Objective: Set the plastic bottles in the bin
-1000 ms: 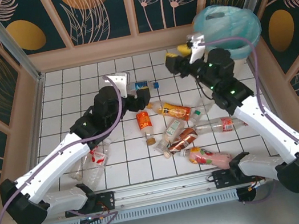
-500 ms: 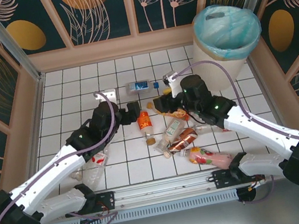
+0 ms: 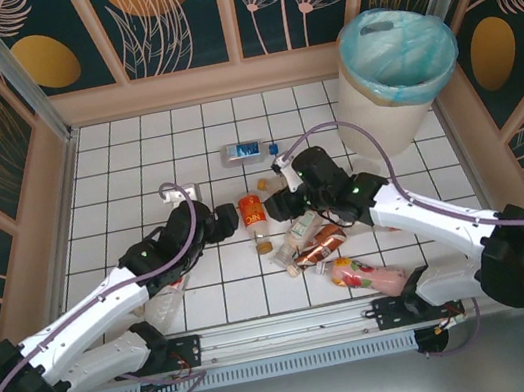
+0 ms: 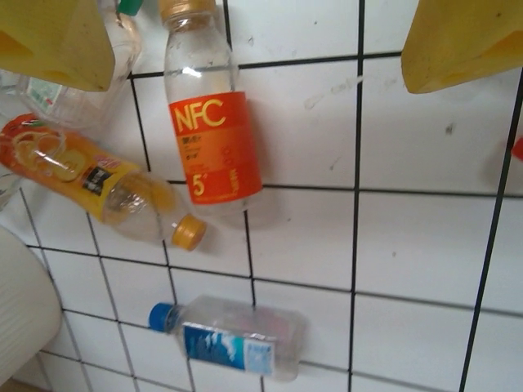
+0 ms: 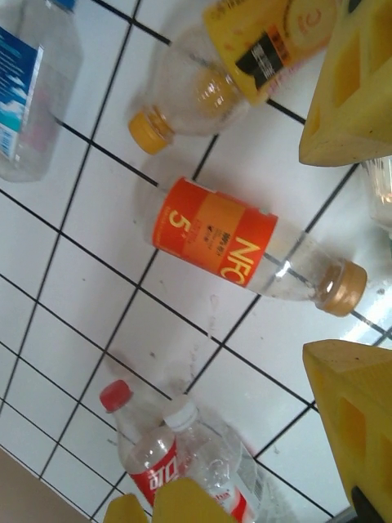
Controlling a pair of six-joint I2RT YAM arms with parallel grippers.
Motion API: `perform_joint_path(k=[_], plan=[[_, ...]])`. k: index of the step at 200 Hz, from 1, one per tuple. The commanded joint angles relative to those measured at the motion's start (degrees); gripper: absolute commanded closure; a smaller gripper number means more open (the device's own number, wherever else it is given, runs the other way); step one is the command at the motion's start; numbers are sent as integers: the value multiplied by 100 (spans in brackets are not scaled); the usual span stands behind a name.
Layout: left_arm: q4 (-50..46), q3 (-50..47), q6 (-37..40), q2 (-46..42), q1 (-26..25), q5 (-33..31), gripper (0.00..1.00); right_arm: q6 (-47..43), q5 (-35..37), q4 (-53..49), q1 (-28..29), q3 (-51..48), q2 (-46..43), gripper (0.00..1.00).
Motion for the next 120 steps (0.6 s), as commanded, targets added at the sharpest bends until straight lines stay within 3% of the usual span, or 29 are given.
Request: perform_joint_path(k=[1, 53, 86, 120], plan=[[-264, -174, -330, -167, -38, 127, 14, 512, -121, 214, 204, 136, 122, 43], [-1062, -229, -716, -400, -41, 83, 18, 1864, -782, 1586, 449, 228, 1049, 50], [-1817, -238, -1178, -989, -43, -271, 25, 2742, -1122, 2797, 459, 193, 1786, 48], [-2196, -556, -1660, -1749, -36, -439, 28, 3291, -1547, 3249, 566, 693, 2771, 47]])
